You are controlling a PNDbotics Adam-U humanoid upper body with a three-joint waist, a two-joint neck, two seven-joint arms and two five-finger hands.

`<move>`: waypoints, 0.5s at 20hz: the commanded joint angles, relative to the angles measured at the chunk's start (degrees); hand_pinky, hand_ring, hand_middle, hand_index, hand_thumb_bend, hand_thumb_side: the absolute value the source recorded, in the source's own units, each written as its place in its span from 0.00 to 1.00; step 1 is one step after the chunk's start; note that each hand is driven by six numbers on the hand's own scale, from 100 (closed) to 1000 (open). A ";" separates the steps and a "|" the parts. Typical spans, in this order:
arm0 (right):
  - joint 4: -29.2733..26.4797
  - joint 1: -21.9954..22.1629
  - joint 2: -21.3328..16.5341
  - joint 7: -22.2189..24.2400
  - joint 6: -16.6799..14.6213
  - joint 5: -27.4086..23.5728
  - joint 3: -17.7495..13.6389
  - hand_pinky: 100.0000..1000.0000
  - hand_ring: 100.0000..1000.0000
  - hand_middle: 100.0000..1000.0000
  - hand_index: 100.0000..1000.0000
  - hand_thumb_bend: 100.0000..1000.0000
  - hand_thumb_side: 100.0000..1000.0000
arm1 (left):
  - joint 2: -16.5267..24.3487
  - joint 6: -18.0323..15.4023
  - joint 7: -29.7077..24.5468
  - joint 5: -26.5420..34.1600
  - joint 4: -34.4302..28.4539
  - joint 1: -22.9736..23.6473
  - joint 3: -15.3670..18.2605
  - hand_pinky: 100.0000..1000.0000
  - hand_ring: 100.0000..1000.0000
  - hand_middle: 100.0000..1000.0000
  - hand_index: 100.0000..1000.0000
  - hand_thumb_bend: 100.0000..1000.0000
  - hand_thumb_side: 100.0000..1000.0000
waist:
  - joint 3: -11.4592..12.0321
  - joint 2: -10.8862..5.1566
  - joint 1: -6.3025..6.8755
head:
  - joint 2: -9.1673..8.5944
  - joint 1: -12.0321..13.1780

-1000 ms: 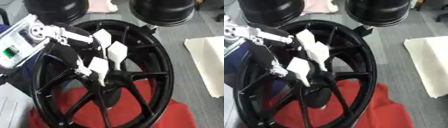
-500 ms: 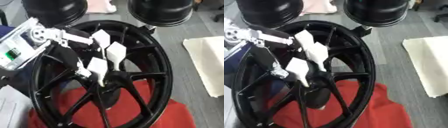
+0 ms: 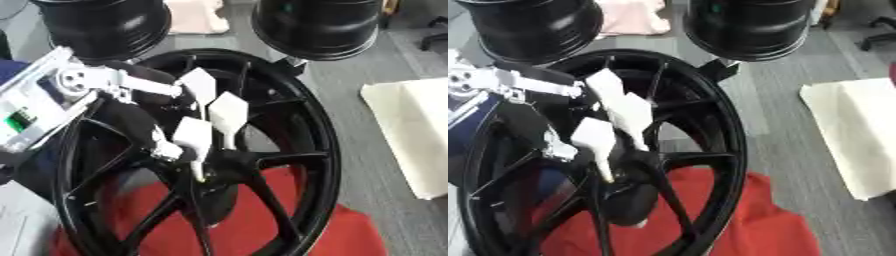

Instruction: Pull the pin out of the wheel hub.

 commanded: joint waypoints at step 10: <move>-0.63 -0.50 -1.50 -1.58 -0.43 -0.38 -1.52 0.74 0.73 0.65 0.67 0.00 0.60 | 2.03 -5.87 6.16 -7.34 -5.40 -0.48 -0.58 0.58 0.51 0.48 0.51 0.03 0.23 | 0.13 -1.01 -0.32 | -1.03 0.09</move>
